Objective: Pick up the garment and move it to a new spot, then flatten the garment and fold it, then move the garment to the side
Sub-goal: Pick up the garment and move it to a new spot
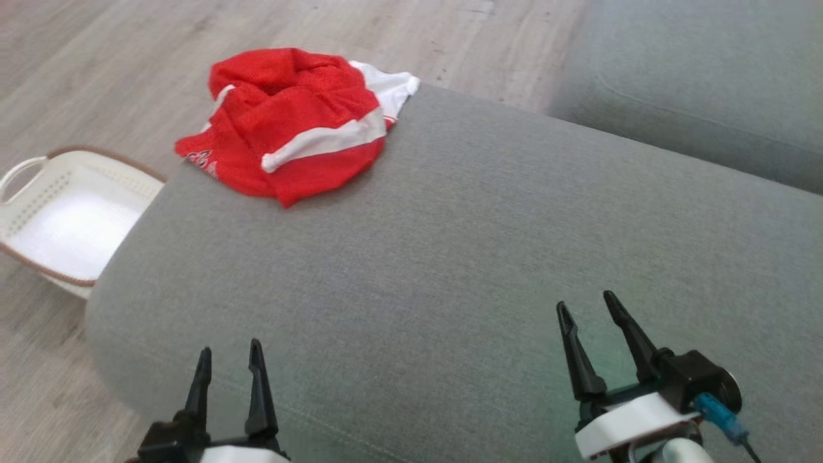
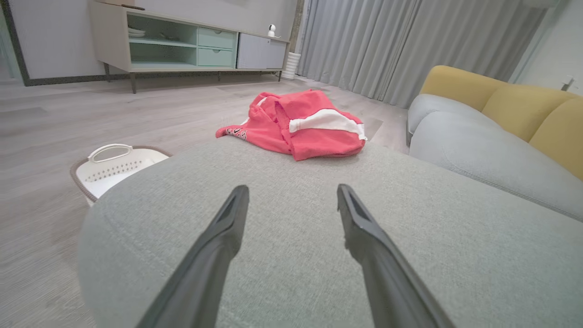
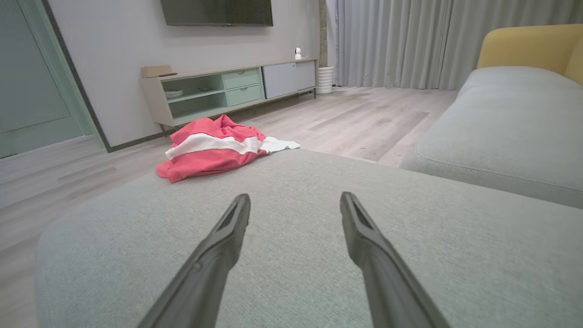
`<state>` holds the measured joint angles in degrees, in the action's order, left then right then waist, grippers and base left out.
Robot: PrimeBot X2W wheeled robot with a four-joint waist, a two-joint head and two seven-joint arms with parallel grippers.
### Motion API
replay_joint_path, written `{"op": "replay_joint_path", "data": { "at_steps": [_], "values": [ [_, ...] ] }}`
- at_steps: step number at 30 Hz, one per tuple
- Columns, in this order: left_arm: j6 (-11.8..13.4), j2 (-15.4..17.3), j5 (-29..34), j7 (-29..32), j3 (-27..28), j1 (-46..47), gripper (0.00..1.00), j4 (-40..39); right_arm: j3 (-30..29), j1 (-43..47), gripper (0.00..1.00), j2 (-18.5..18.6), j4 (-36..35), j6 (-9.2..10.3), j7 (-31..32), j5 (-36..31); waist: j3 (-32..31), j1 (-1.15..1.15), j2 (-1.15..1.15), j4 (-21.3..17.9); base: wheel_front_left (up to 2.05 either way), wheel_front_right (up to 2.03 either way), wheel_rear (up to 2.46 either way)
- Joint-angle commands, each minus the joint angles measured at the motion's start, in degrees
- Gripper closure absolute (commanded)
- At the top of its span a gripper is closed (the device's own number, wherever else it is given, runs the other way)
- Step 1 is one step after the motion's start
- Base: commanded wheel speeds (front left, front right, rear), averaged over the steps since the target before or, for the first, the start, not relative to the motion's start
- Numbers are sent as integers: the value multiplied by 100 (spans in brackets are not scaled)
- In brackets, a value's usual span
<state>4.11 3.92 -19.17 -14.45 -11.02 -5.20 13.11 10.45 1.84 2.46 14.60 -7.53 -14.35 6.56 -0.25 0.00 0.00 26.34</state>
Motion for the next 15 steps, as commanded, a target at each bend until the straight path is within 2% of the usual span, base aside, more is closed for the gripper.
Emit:
{"op": "replay_joint_path", "data": {
  "at_steps": [1, 10, 15],
  "values": [
    [31, 40, 3, -54, 183, 131, 0, -181, 136, -184, 0, 42, -182, 4, -65, 17, -32, 0, 0, 64, 0, 0, 0],
    [94, 111, 19, -54, 214, 61, 0, -293, 300, -208, 0, 42, -197, 4, -65, -29, -7, 0, 0, -74, 0, 0, 0],
    [151, 323, -4, -54, 509, 134, 0, -919, 244, -235, 0, 42, -265, 4, -65, -137, 166, 0, 0, -180, 0, 0, 0]
  ]
}}
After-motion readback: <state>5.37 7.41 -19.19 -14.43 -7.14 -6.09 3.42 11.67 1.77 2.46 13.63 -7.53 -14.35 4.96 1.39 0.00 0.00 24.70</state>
